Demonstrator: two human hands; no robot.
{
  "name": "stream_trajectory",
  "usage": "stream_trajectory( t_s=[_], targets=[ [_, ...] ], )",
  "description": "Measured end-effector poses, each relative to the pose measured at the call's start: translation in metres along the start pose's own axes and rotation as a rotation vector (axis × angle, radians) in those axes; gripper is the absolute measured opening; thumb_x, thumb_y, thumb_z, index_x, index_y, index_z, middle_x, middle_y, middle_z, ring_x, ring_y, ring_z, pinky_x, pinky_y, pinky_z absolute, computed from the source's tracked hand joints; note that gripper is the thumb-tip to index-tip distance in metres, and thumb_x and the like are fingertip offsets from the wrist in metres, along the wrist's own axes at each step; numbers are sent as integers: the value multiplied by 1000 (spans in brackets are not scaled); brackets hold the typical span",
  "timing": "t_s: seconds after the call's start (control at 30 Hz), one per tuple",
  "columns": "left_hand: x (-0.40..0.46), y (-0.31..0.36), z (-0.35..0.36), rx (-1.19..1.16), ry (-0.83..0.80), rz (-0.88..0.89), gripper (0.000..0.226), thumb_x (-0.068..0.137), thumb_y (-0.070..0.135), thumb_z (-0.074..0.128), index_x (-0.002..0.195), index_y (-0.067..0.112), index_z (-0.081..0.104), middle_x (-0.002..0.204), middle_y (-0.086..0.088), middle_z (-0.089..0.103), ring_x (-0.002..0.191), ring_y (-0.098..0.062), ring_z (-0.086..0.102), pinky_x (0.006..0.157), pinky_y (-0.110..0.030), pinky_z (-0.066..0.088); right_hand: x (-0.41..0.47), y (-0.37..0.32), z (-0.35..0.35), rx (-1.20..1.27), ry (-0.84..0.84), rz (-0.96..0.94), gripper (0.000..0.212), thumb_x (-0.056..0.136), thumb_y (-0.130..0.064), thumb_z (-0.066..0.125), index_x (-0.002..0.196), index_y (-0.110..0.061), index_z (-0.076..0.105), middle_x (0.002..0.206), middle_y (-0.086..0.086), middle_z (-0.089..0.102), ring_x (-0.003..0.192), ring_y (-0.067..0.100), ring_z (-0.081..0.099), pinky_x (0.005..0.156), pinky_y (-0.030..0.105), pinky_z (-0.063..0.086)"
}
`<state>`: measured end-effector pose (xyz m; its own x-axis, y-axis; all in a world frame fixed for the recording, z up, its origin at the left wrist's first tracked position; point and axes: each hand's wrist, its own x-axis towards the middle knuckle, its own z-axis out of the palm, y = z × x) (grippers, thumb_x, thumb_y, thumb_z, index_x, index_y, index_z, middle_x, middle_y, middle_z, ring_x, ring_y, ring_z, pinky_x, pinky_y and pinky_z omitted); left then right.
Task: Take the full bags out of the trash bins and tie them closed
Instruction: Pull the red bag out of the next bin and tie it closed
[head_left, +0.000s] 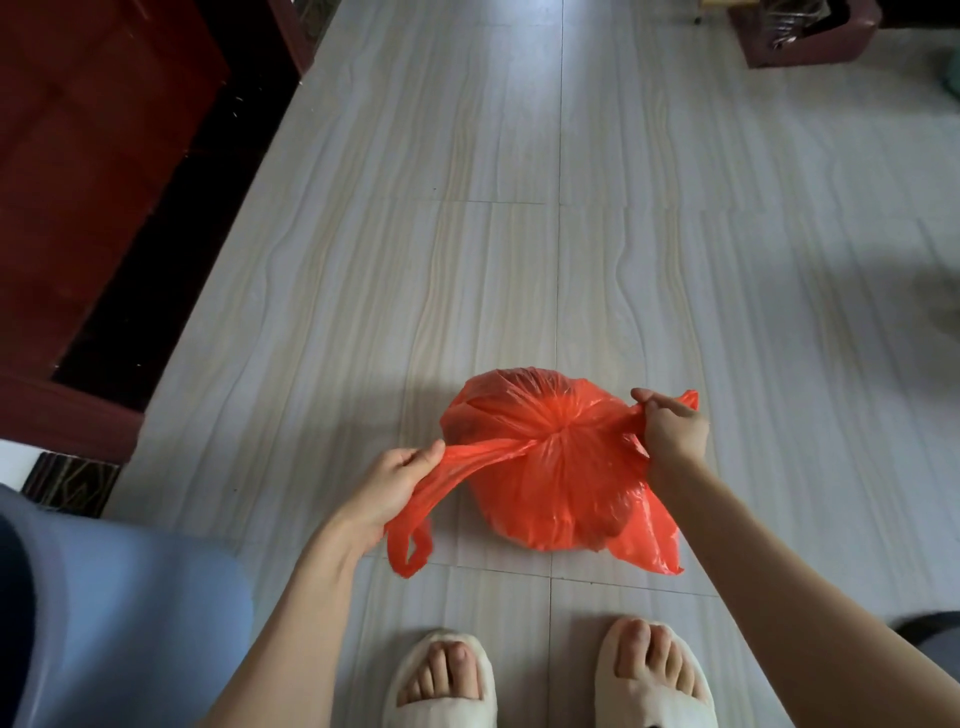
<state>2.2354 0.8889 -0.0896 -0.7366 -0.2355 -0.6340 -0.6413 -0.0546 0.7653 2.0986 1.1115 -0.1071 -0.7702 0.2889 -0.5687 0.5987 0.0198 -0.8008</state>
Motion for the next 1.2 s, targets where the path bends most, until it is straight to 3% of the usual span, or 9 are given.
stream_trajectory(
  t_s=[0.1, 0.2, 0.33, 0.47, 0.73, 0.83, 0.93, 1.03, 1.2],
  targets=[
    [-4, 13, -1, -186, -157, 63, 25, 93, 23, 48, 89, 7, 67, 67, 5, 71, 56, -2, 64, 52, -16, 49, 1, 6, 0, -98, -67, -71, 31, 93, 0, 36, 103, 1, 65, 74, -2, 56, 65, 13, 52, 65, 27, 48],
    [-3, 25, 4, -313, -397, 66, 38, 91, 31, 45, 115, 10, 66, 118, -2, 67, 110, -11, 62, 91, -15, 49, -3, 10, 0, -224, -160, -149, 31, 92, 3, 35, 96, -1, 65, 72, 2, 56, 64, 18, 54, 73, 38, 51],
    [11, 47, 31, -705, -397, -52, 49, 81, 40, 47, 92, 0, 73, 101, -13, 72, 99, -19, 68, 89, -27, 53, -12, 11, 3, -295, -333, -192, 31, 93, 5, 33, 93, 1, 64, 65, 8, 55, 61, 22, 55, 70, 38, 50],
    [27, 57, 47, -899, -291, -48, 53, 90, 40, 32, 130, 10, 52, 133, -11, 55, 123, -26, 51, 110, -39, 33, -15, 14, 0, -269, -389, -143, 35, 94, 4, 31, 82, -7, 62, 69, 6, 54, 66, 18, 56, 62, 26, 50],
    [27, 39, 77, 93, 67, 285, 82, 89, -8, 45, 148, 29, 0, 104, 3, 53, 81, -8, 66, 73, -8, 49, -20, 18, 2, -274, -414, -120, 33, 94, 1, 32, 90, -8, 64, 75, 7, 59, 70, 20, 59, 65, 29, 52],
    [36, 34, 83, 161, 229, 365, 78, 91, -5, 43, 148, 27, -1, 83, -2, 60, 57, -9, 63, 61, -20, 55, -22, 18, 2, -272, -394, -194, 32, 93, 1, 34, 98, -9, 64, 84, 8, 65, 80, 23, 60, 70, 31, 51],
    [46, 27, 88, 255, 334, 373, 60, 91, -2, 41, 146, 15, 22, 93, -14, 70, 75, -30, 67, 76, -39, 54, -23, 17, 1, -285, -369, -307, 32, 91, 2, 39, 104, -9, 66, 96, 7, 67, 85, 17, 58, 73, 25, 47],
    [47, 30, 91, 413, 437, 388, 30, 89, -4, 38, 114, -3, 55, 93, -19, 71, 96, -34, 64, 79, -24, 39, -26, 9, -2, -216, -350, -319, 36, 84, 10, 41, 98, -10, 68, 90, 3, 66, 77, 9, 59, 59, 7, 43],
    [40, 47, 97, 766, 303, 237, 34, 94, 15, 34, 119, 8, 55, 114, -23, 64, 110, -39, 56, 89, -40, 42, -30, -5, -7, -47, -395, -249, 41, 77, 14, 39, 54, -14, 59, 61, -3, 69, 48, 5, 49, 44, 16, 29]
  ],
)
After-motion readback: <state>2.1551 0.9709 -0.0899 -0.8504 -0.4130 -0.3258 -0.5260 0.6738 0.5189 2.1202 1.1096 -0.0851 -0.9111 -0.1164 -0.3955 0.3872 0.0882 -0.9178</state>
